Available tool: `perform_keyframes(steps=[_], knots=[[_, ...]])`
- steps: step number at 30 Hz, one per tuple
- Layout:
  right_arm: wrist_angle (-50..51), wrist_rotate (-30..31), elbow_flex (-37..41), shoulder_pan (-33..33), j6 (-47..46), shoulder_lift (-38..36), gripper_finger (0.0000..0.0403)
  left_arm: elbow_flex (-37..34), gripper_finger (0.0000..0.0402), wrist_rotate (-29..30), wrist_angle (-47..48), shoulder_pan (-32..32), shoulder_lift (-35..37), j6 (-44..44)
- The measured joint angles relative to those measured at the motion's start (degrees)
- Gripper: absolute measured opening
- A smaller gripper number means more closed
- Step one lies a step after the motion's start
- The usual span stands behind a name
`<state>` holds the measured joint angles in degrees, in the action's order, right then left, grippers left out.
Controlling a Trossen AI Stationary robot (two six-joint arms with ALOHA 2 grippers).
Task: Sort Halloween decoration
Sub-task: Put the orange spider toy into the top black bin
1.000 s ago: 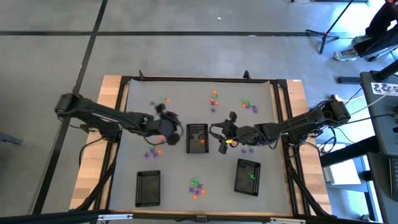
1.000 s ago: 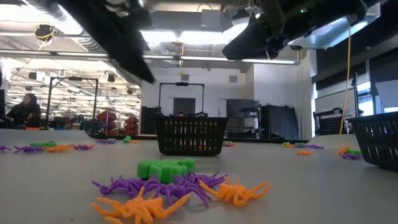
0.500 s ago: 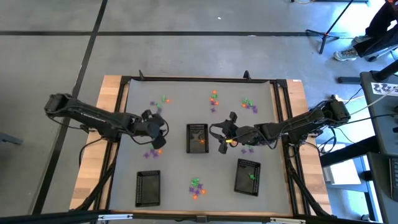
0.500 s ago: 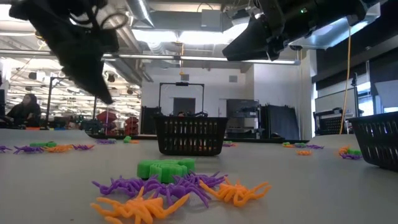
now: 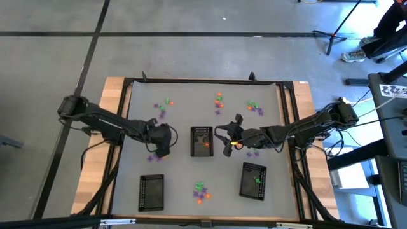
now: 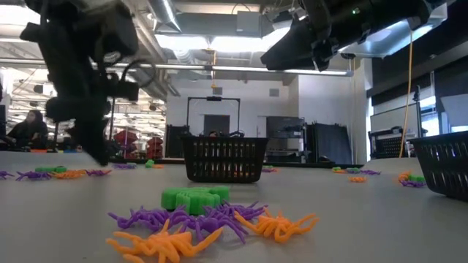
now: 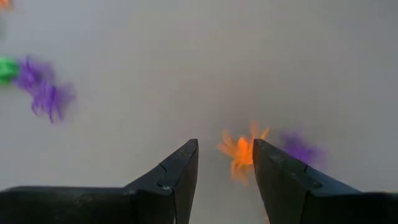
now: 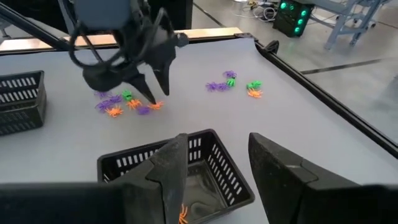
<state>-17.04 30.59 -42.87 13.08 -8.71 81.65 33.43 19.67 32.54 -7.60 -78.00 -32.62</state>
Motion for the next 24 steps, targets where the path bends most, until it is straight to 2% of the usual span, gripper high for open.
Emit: perform_keyframes(steps=[10, 16, 24], knots=[[0.93, -0.11, 0.00, 0.02, -0.38, 0.00, 0.0167, 0.13, 0.0144, -1.23, 0.87, 5.04, -1.11, -1.51], [3.37, -0.16, 0.00, 0.02, -2.25, 0.00, 0.0167, 0.00, 0.0144, 5.77, 1.97, 7.36, -1.17, -1.33], [4.16, -0.07, 0.00, 0.02, -2.99, 0.02, 0.0167, 4.22, 0.0144, 4.45, 2.03, 8.83, -1.13, 1.34]])
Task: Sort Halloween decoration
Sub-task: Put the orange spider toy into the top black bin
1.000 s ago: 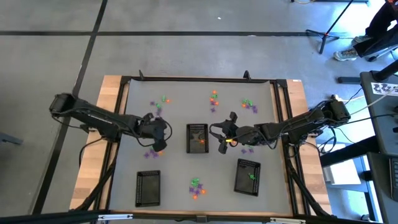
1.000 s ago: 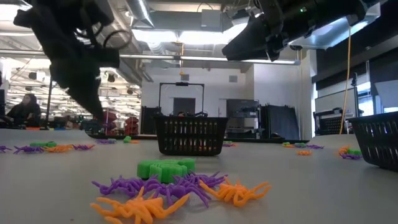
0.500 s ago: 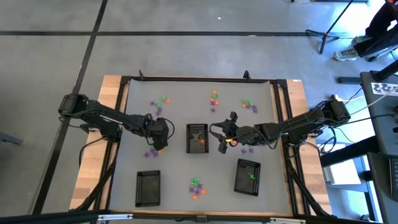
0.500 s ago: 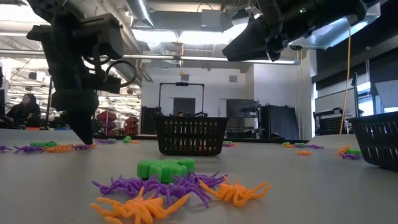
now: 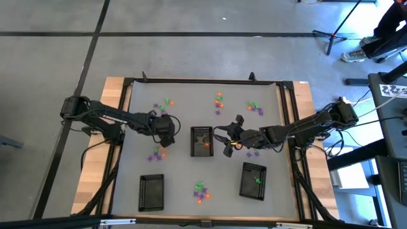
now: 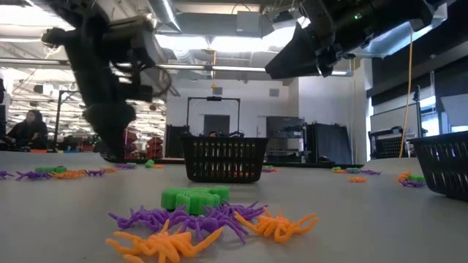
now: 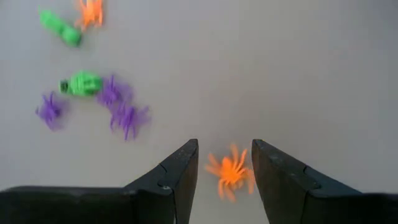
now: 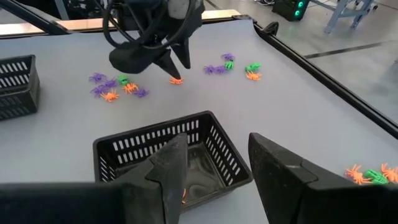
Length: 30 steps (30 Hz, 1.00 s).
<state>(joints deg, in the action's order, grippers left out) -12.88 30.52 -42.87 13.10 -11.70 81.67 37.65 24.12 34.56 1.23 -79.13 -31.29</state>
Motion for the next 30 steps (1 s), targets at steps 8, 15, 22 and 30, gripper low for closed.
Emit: perform_keyframes(steps=[8, 15, 22, 30], knots=[[2.25, -0.04, -0.02, 0.00, -1.63, -0.02, 0.0167, -0.20, 0.0144, 1.93, 2.31, -0.57, 0.07, -4.11], [3.91, -0.07, -0.02, 0.00, -3.40, -0.02, 0.0167, -2.57, 0.0144, -0.06, 0.23, -0.60, 0.04, -6.12], [3.92, -0.07, -0.02, 0.07, -4.14, -0.02, 0.0167, -5.10, 0.0144, -2.07, -1.43, -0.48, 0.04, -7.62], [3.80, -0.09, -0.02, 0.04, -4.44, -0.02, 0.0167, -7.84, 0.0143, -2.21, -5.94, 2.13, 0.28, -5.95]])
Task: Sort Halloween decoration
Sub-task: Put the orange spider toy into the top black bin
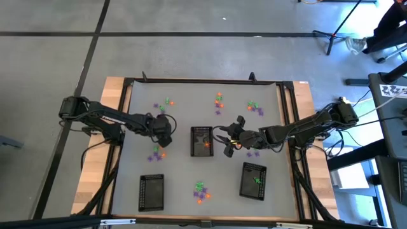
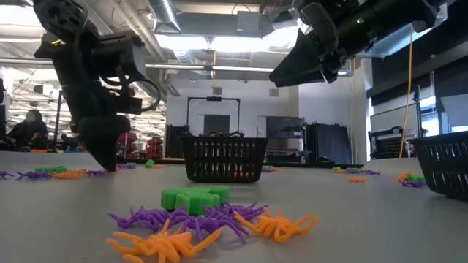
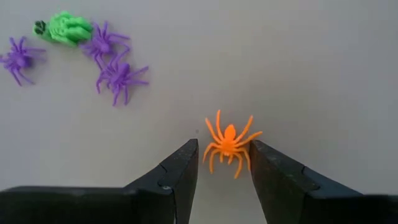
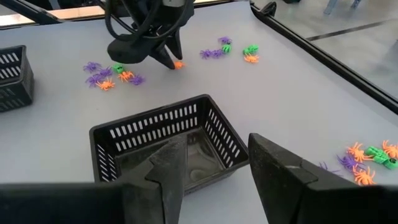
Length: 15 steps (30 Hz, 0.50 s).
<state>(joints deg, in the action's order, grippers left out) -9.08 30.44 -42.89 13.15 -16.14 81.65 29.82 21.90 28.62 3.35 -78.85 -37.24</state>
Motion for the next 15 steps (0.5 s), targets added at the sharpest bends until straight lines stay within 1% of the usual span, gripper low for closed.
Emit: perform_keyframes(steps=[3, 5, 11, 13, 15], knots=[[-0.02, 0.02, 0.00, 0.00, 0.00, 0.00, 0.0167, -0.04, 0.0128, 0.01, -0.54, 0.22, -0.07, 1.74], [-0.02, 0.02, 0.00, 0.00, 0.00, 0.00, 0.0167, -0.10, 0.0107, -0.04, -1.33, 0.24, -0.11, 3.38], [-0.02, 0.02, 0.00, -0.04, 0.02, 0.00, 0.0167, 1.61, 0.0018, -0.41, -3.12, 0.35, -0.38, 7.97], [0.04, 0.00, 0.00, -0.04, 0.03, 0.00, 0.0167, 2.76, 0.0006, -0.18, -3.28, 0.35, -0.37, 8.99], [0.11, 0.02, 0.00, -0.04, 0.04, 0.00, 0.0167, 4.03, 0.0006, 0.03, -3.30, 0.33, -0.35, 10.45]])
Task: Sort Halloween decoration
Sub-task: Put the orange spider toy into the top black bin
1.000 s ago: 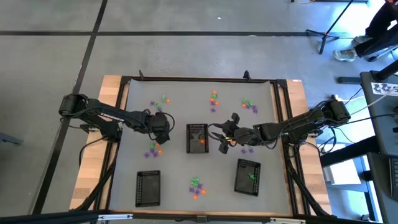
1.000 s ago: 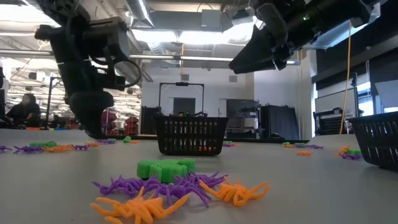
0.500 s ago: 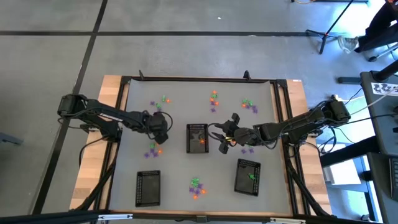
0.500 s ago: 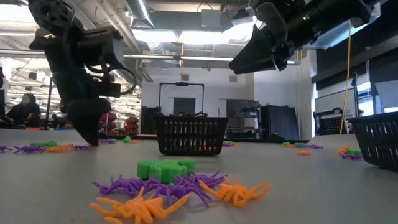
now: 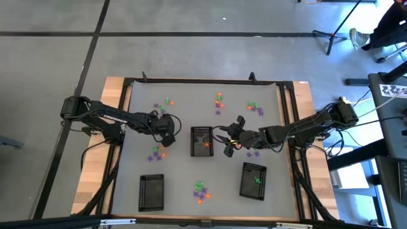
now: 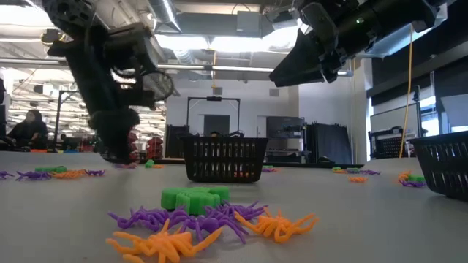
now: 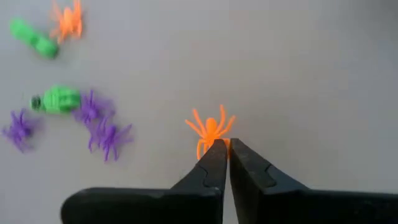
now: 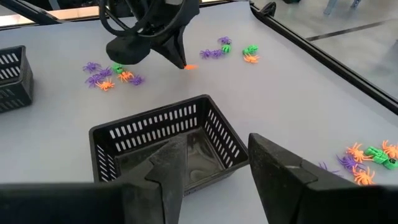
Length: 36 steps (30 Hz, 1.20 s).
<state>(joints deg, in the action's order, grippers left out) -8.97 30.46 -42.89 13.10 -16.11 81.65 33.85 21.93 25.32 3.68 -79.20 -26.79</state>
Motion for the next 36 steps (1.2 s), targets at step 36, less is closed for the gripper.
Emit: perform_keyframes(steps=[36], knots=[[1.55, 1.56, -0.03, 0.00, -1.68, 2.99, 0.0167, 15.64, 0.0001, -1.97, -25.32, -13.42, -11.18, 22.88]])
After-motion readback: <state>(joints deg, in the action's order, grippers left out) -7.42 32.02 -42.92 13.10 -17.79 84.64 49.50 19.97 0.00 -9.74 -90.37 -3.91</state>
